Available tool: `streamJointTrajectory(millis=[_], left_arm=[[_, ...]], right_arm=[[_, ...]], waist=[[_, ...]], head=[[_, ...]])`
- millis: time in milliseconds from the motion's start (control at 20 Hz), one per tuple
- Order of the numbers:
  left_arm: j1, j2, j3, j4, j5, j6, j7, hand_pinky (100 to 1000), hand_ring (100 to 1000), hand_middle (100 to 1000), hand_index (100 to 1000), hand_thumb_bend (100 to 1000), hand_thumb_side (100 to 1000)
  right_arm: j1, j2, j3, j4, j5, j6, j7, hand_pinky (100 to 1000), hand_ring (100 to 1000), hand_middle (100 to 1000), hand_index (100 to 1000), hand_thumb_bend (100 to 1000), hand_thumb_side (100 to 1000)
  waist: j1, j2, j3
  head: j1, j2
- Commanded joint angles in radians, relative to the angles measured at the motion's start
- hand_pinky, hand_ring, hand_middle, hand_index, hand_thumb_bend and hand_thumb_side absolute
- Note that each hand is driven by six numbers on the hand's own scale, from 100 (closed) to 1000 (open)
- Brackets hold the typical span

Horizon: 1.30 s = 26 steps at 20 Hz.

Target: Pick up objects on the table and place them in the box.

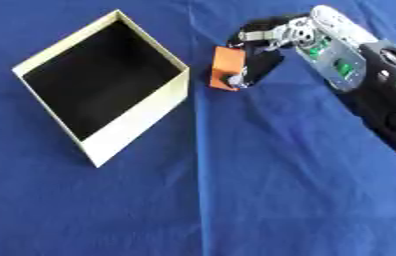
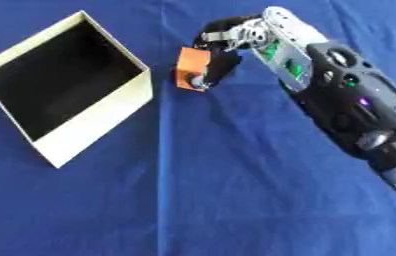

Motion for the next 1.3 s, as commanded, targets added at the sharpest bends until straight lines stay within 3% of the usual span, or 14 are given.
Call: streamJointTrajectory(millis=[50,400,750,1000,1300], left_arm=[[-0.007,0.013,0.002,-0.019,-0.001,0.001,-0.006,407,525,593,683,100,657],[-0.004,0.018,0.003,-0.019,-0.001,0.001,-0.009,409,527,595,683,100,655],[-0.005,0.021,0.001,-0.019,0.003,0.001,-0.010,411,528,595,683,100,652],[-0.011,0.019,-0.005,-0.019,0.010,0.001,-0.018,412,529,596,684,100,651],[-0.021,0.016,-0.007,-0.019,0.018,-0.001,-0.024,412,530,596,684,100,651]], right_arm=[[-0.034,-0.033,-0.034,-0.056,-0.025,0.047,-0.052,724,696,459,625,100,100],[-0.069,-0.072,-0.020,-0.221,-0.100,0.121,-0.117,667,607,441,609,100,100],[-0.145,-0.027,-0.043,-0.377,-0.174,0.172,-0.090,638,581,429,609,100,100],[-0.194,0.070,-0.025,-0.353,-0.183,0.199,-0.056,633,581,427,612,100,100],[-0.215,0.163,-0.025,-0.250,-0.156,0.168,-0.060,635,584,429,616,100,100]], waist=[[0.005,-0.027,-0.001],[0.005,-0.044,-0.010],[0.005,-0.059,-0.008],[0.003,-0.062,0.007],[-0.001,-0.058,0.025]], head=[[0.004,-0.004],[0.003,0.001],[-0.015,0.002],[-0.037,0.001],[-0.054,-0.005]])
